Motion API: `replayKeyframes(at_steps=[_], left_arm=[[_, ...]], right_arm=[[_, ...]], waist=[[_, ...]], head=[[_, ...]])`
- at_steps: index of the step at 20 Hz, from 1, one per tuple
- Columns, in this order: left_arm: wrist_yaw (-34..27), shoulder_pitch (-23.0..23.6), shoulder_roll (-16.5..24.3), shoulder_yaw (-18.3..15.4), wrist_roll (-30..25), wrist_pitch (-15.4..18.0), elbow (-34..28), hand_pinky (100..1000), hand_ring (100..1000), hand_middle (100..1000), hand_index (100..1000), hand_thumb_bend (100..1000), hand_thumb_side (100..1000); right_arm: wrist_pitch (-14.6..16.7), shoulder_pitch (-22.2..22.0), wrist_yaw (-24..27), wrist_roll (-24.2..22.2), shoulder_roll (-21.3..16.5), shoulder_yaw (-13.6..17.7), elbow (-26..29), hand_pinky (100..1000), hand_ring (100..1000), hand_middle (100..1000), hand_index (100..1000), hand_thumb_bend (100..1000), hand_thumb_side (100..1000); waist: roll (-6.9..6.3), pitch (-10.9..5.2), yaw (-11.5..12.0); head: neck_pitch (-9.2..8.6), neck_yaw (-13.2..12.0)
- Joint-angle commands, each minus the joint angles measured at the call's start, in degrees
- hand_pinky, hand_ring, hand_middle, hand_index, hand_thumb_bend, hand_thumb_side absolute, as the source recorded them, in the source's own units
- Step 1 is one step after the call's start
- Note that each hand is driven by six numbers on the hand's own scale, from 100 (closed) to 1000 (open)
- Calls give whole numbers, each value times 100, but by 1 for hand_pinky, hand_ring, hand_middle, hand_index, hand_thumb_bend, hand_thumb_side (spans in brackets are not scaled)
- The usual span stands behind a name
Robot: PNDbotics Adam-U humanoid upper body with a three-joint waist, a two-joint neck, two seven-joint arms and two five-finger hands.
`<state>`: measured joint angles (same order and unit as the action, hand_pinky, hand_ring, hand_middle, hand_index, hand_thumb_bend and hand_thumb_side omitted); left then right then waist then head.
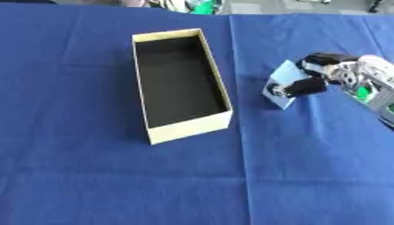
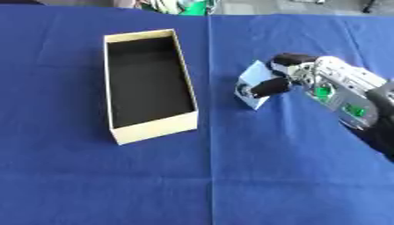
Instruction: Pick up objects on the table and place them in the box.
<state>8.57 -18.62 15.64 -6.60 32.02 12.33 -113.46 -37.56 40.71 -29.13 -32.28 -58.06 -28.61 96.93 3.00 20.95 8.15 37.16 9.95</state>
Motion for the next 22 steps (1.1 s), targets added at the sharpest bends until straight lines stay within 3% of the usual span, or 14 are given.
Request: replayKeyframes(at_steps=[1, 6, 7, 8, 12, 18, 22], left_arm=[[-18, -56, 54, 4, -33, 10, -113, 539, 688, 616, 722, 100, 711], [-18, -63, 51, 2, -34, 11, -113, 540, 689, 617, 722, 100, 712], [-17, -65, 49, 4, -36, 11, -113, 540, 689, 617, 722, 100, 712], [-17, -66, 50, 3, -37, 11, -113, 540, 689, 617, 722, 100, 712], [-21, -69, 51, -3, -27, 11, -113, 540, 688, 617, 722, 100, 712], [-24, -63, 57, 3, -30, 12, -113, 540, 688, 618, 722, 100, 711], [-26, -63, 64, 14, -45, 12, -113, 540, 687, 618, 722, 100, 710]], right_arm=[[-836, 13, 214, -294, -370, 233, 531, 631, 735, 554, 617, 100, 496], [-1046, -55, 494, -182, -548, 469, 941, 636, 742, 571, 635, 100, 444], [-1069, -65, 520, -177, -574, 507, 987, 636, 743, 572, 635, 100, 488], [-1084, -74, 547, -176, -601, 549, 1035, 636, 742, 571, 635, 100, 433], [-1136, 22, 742, -184, -636, 792, 1409, 643, 738, 564, 632, 100, 420], [-1110, 679, 1060, -269, -483, 964, 1759, 646, 728, 553, 632, 100, 438], [-1014, 1300, 1109, -566, -270, 787, 1745, 638, 716, 544, 630, 100, 381]], waist=[[-77, -35, -7], [-62, -48, -9], [-61, -49, -8], [-62, -50, -6], [-70, -56, -6], [-89, -86, -3], [-93, -89, 19]], head=[[-43, -14], [-66, -29], [-75, -34], [-84, -38], [-107, -53], [-115, -25], [-120, 1]])
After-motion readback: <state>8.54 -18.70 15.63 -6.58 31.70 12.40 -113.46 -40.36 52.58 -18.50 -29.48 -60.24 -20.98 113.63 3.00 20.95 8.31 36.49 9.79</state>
